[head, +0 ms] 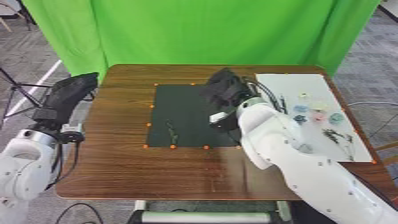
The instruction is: Arrange flowers
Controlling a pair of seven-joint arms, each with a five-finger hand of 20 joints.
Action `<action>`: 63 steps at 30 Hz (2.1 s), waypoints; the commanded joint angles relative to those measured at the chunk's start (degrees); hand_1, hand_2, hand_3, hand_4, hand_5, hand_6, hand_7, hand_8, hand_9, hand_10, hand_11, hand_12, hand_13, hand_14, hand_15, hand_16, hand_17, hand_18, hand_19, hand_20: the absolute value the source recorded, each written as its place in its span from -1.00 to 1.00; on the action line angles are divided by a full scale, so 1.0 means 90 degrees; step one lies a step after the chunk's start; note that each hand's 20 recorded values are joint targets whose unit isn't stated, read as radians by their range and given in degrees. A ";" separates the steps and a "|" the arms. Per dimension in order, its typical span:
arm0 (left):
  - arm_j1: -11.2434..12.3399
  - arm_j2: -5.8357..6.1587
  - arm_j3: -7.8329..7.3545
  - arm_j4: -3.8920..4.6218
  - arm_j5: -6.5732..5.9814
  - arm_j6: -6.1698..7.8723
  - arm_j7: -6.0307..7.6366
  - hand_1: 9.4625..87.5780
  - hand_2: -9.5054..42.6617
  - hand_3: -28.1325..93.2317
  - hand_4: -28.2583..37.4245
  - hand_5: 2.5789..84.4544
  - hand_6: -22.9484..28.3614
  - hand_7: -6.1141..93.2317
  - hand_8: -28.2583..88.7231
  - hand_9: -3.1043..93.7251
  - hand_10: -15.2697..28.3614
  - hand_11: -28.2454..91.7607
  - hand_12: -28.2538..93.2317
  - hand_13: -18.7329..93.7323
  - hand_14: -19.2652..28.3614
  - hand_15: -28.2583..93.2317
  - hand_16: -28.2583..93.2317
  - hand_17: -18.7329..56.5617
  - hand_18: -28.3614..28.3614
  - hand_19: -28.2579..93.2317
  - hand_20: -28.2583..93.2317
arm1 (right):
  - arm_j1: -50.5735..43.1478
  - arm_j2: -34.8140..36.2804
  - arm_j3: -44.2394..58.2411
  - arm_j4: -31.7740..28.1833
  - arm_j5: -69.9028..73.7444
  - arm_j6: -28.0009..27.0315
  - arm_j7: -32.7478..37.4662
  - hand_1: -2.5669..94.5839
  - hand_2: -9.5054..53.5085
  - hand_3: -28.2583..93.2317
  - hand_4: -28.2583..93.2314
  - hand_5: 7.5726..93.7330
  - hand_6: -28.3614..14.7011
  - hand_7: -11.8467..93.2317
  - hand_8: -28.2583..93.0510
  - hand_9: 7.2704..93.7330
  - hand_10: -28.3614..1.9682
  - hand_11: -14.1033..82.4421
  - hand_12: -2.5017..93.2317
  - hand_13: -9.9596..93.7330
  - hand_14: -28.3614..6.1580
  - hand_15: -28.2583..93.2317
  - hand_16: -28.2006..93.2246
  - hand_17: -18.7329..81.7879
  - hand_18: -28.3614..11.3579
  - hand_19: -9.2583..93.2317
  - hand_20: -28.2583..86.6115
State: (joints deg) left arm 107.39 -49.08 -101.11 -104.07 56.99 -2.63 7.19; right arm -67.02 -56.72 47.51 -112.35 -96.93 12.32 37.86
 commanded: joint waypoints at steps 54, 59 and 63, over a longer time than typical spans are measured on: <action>0.1165 -0.0555 -0.0944 -0.0474 0.0363 -0.0727 -0.0316 -0.49 -1.00 0.38 -0.71 -0.12 0.14 -0.65 -0.60 -0.26 0.33 -0.33 -0.31 -0.21 0.48 -0.39 -0.48 -0.48 0.39 -0.45 -0.33 | -0.5945 0.2237 0.4579 0.0242 -0.2979 0.1252 0.0941 0.35 -0.96 0.22 -0.69 0.55 0.21 -0.42 -0.19 0.87 0.16 -0.26 -0.29 0.99 0.50 0.27 0.04 0.58 -0.28 0.99 0.26; 0.1124 -0.0526 -0.0931 -0.0458 0.0355 -0.0741 -0.0329 -0.49 -1.00 0.38 -0.71 -0.12 0.14 -0.65 -0.60 -0.26 0.33 -0.33 -0.31 -0.21 0.48 -0.39 -0.48 -0.48 0.40 -0.45 -0.33 | -0.5902 0.2338 0.4845 -0.0007 -0.3075 0.1302 0.0883 0.39 -0.95 0.22 -0.67 0.61 0.18 -0.40 -0.20 0.91 0.15 -0.18 -0.36 1.00 0.55 0.32 0.01 0.63 -0.24 1.00 0.27; 0.1104 -0.0489 -0.0950 -0.0450 0.0358 -0.0755 -0.0349 -0.49 -1.00 0.39 -0.71 -0.12 0.14 -0.65 -0.60 -0.26 0.33 -0.33 -0.31 -0.21 0.48 -0.39 -0.48 -0.48 0.40 -0.45 -0.33 | -0.5776 0.2412 0.5004 -0.0349 -0.3031 0.1216 0.0805 0.37 -0.98 0.27 -0.67 0.62 0.16 -0.39 -0.20 0.93 0.16 -0.19 -0.34 1.00 0.56 0.34 -0.01 0.64 -0.22 1.00 0.28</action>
State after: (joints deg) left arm 117.50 -53.87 -109.32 -107.97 60.27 -8.65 4.66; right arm -120.19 -36.85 89.68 -110.83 -123.01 23.96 45.74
